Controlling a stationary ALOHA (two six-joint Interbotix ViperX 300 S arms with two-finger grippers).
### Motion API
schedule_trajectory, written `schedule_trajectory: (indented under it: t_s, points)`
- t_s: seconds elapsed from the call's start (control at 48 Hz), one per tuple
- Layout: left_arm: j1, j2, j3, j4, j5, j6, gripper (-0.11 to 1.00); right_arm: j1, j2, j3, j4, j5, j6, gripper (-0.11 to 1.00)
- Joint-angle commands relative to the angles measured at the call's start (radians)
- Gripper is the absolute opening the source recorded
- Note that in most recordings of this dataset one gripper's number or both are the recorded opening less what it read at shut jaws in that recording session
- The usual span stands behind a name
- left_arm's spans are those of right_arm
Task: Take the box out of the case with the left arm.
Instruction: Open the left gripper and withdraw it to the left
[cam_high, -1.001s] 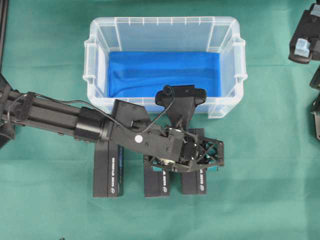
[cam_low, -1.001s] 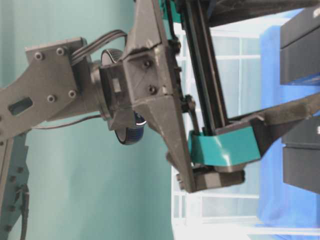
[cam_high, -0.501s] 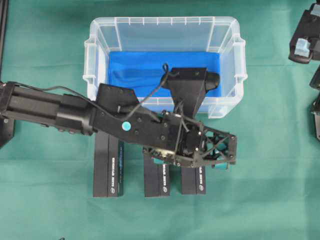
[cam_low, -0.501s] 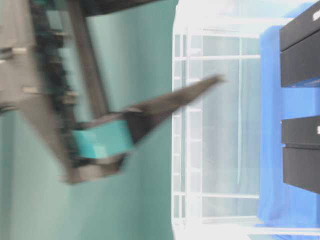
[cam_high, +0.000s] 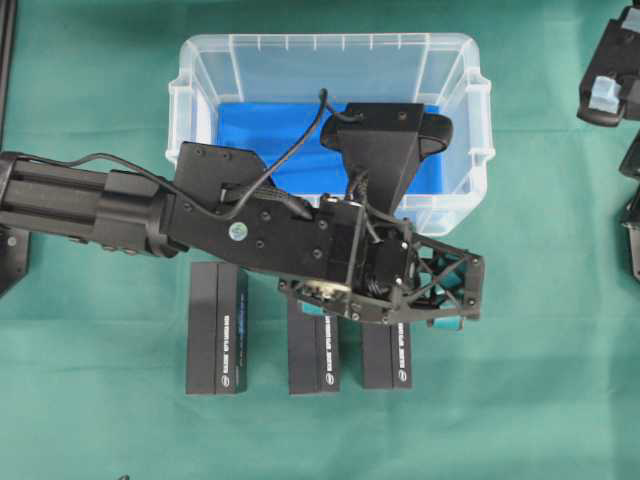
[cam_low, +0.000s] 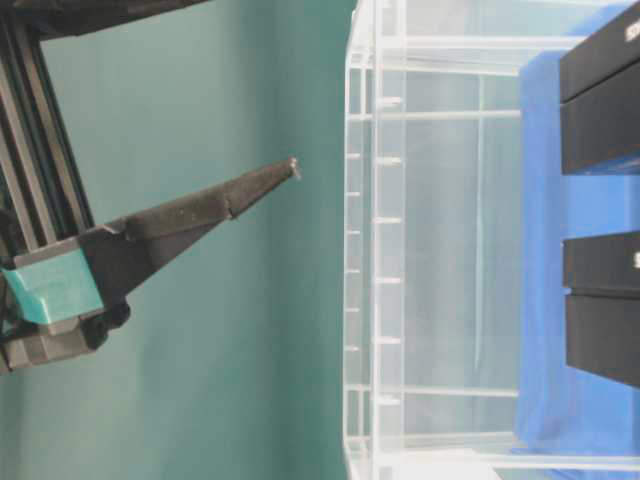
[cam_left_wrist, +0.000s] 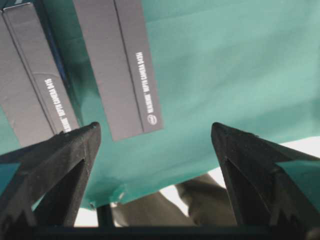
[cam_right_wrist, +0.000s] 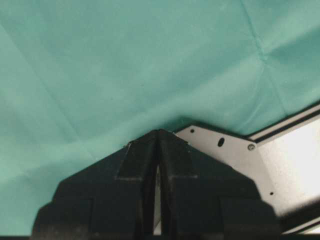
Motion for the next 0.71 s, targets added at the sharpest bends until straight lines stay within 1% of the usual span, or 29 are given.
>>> schedule_trajectory:
  t_s: [0.0,0.167,0.313,0.438,0.688]
  points:
    - [-0.006,-0.029,-0.014,0.002,0.003,0.003,0.9,0.002,-0.003,-0.011,-0.002,-0.005,0.0,0.0]
    - [-0.015,-0.075,0.043,0.002,0.014,0.003,0.9,0.0,-0.003,-0.011,-0.002,-0.003,0.0,0.0]
    - [-0.021,-0.155,0.149,0.002,0.017,0.0,0.9,0.002,-0.003,-0.011,-0.002,-0.003,0.0,0.0]
    - [-0.029,-0.249,0.262,0.002,0.017,-0.014,0.9,0.002,-0.003,-0.011,-0.002,-0.005,0.0,0.0]
    - [-0.046,-0.485,0.534,0.002,0.0,-0.055,0.9,0.002,-0.005,-0.009,-0.002,-0.005,0.0,0.0]
